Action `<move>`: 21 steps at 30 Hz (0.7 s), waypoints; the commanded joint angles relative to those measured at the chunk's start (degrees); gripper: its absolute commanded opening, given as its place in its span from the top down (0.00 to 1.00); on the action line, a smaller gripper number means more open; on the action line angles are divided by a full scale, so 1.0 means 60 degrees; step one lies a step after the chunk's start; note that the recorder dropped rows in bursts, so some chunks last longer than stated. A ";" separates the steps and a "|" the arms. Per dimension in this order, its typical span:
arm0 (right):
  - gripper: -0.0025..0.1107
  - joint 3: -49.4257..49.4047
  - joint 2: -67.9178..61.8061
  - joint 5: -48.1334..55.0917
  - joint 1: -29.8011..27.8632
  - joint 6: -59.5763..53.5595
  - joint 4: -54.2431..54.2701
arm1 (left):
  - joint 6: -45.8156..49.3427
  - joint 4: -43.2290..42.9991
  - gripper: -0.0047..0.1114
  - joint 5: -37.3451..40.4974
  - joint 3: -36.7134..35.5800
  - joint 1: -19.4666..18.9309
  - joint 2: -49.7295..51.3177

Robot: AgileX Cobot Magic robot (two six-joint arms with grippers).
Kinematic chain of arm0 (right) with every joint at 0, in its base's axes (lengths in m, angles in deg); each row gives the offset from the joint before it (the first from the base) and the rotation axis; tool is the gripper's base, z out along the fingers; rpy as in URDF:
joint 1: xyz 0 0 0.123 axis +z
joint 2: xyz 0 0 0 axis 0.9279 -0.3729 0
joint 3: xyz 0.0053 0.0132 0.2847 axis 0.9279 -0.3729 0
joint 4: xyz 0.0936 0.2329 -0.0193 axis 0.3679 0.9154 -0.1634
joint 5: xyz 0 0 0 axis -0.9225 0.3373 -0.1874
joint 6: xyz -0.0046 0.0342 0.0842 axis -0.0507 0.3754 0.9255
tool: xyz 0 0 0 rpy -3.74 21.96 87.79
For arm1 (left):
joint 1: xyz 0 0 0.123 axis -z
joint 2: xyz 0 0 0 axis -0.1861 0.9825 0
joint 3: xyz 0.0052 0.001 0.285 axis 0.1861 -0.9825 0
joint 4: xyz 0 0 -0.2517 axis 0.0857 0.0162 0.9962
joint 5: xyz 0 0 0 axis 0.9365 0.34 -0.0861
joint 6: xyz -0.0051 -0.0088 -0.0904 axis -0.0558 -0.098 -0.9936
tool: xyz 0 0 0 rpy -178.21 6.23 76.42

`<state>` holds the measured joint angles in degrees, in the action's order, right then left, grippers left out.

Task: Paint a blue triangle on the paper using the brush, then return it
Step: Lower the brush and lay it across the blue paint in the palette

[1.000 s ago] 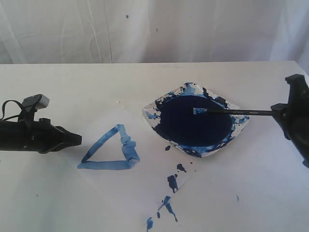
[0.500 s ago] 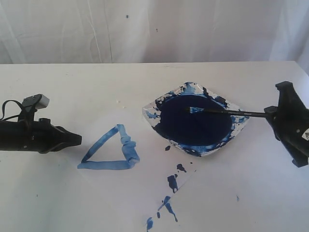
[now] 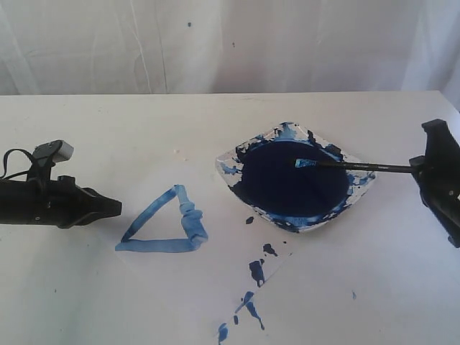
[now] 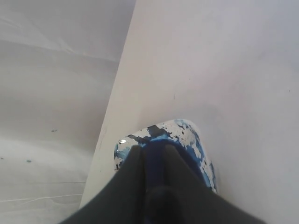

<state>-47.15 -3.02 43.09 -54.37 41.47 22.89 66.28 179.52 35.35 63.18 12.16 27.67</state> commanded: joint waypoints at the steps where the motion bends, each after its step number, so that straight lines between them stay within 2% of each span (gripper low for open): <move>1: 0.82 -0.0022 -0.0124 0.0503 -0.0010 -0.0464 0.0243 | 0.0025 0.0204 0.96 0.0182 -0.0083 -0.0020 -0.0059; 4: 0.79 -0.0022 -0.0303 0.0435 -0.0010 -0.0464 0.0404 | 0.0025 0.0204 0.96 0.0182 -0.0083 -0.0020 -0.0059; 21: 0.79 0.0166 -0.1783 -0.1195 -0.0010 -0.0231 0.0680 | 0.0025 0.0204 0.96 0.0182 -0.0083 -0.0020 -0.0059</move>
<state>-46.89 -12.44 36.16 -54.37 40.67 27.41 66.28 179.52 35.35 63.18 12.16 27.67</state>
